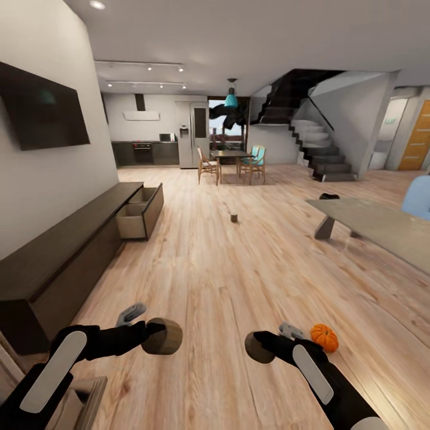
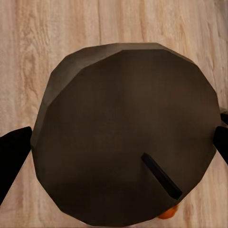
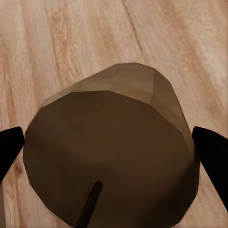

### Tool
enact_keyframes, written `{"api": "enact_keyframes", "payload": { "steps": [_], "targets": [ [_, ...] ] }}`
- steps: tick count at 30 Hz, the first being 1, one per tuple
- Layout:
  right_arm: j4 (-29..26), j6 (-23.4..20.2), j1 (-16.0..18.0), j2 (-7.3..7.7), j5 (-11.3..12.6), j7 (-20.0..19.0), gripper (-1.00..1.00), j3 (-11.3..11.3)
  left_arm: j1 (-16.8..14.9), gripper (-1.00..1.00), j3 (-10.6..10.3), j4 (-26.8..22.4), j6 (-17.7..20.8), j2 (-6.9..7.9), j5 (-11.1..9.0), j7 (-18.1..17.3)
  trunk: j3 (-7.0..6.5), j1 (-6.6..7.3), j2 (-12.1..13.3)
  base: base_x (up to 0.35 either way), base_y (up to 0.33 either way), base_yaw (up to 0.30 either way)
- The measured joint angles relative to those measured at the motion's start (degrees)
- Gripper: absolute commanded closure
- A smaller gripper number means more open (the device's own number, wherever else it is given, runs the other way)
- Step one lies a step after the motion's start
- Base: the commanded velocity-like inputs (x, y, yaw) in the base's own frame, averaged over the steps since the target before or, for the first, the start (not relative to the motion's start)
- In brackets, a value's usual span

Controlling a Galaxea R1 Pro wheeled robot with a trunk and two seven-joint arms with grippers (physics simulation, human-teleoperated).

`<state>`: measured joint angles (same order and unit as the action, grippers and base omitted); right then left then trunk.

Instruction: Place each of the two pumpkins and all three candles from the living room inside a cabinet in the living room (use any cabinet), then make sure every cabinet is closed, and position the cauldron so it is next to a table in the living room.

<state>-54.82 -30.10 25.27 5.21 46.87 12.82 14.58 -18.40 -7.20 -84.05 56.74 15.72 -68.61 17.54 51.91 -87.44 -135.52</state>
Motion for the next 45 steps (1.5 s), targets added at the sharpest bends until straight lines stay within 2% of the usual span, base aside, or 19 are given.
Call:
{"api": "enact_keyframes", "payload": {
  "steps": [14,27,45],
  "targets": [
    [0.00,0.06,0.00,0.00,0.04,-0.10,1.00,-0.10,0.00,1.00,-0.02,0.24,0.01,-0.07,0.09,0.02,0.09,0.00,0.00,0.302,0.159,-0.046],
    [0.00,0.05,0.00,0.00,0.02,-0.09,1.00,-0.09,0.02,1.00,-0.02,0.36,-0.02,-0.08,0.77,0.01,0.12,0.00,0.00,0.315,-0.002,-0.033],
    [0.00,-0.08,0.00,0.00,0.70,-0.09,1.00,-0.20,-0.01,1.00,-0.02,0.35,-0.02,-0.03,0.70,0.01,0.21,0.00,0.00,0.330,0.000,-0.006]
  ]
}}
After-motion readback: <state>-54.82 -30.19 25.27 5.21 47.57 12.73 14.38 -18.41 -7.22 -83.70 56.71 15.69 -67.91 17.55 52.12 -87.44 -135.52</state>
